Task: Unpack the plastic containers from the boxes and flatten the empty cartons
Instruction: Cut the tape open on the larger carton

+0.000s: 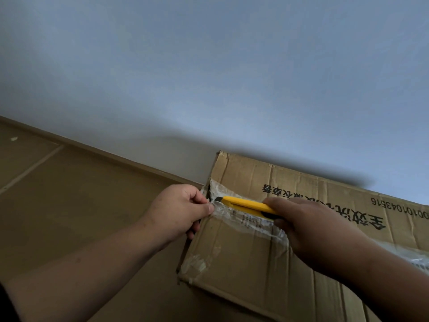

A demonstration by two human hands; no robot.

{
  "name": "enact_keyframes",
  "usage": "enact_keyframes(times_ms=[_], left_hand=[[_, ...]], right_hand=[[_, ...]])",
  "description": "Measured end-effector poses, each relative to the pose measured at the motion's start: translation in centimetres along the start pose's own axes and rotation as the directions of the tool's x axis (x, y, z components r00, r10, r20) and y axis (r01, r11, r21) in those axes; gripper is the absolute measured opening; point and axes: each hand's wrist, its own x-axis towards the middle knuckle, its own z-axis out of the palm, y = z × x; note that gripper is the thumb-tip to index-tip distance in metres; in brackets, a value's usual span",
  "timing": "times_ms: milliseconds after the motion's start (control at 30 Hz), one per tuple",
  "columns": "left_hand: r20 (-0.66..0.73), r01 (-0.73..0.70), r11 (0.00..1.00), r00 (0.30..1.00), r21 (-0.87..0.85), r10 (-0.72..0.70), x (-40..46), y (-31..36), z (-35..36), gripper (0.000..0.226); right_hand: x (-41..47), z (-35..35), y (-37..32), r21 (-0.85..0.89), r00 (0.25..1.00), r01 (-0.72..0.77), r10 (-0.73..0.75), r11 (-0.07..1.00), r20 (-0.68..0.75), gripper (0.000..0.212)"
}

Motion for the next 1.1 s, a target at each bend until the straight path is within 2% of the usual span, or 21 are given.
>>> enact_keyframes(times_ms=[333, 667, 867, 1100], left_hand=[[-0.016, -0.016, 0.998, 1.0, 0.053, 0.017, 0.1, -0.1, 0.1, 0.013], [-0.033, -0.022, 0.996, 0.999, 0.088, 0.025, 0.0, -0.1, 0.1, 0.012], [-0.03, -0.03, 0.993, 0.999, 0.111, 0.034, -0.3, 0.1, 0.0, 0.011], [-0.026, -0.017, 0.996, 0.999, 0.086, 0.02, -0.4, 0.0, -0.2, 0.009]], right_hand=[[1.2, -1.6, 0.8, -0.039, 0.99, -0.026, 0.031, 0.999, 0.14, 0.017], [1.7, -1.6, 0.5, -0.063, 0.988, -0.016, 0.025, 0.998, 0.152, 0.022], [0.8, -3.4, 1.5, -0.21, 0.983, 0.001, 0.037, 0.978, 0.179, 0.02], [0.3, -2.3, 0.9, -0.206, 0.993, 0.026, -0.002, 0.978, 0.118, 0.026]])
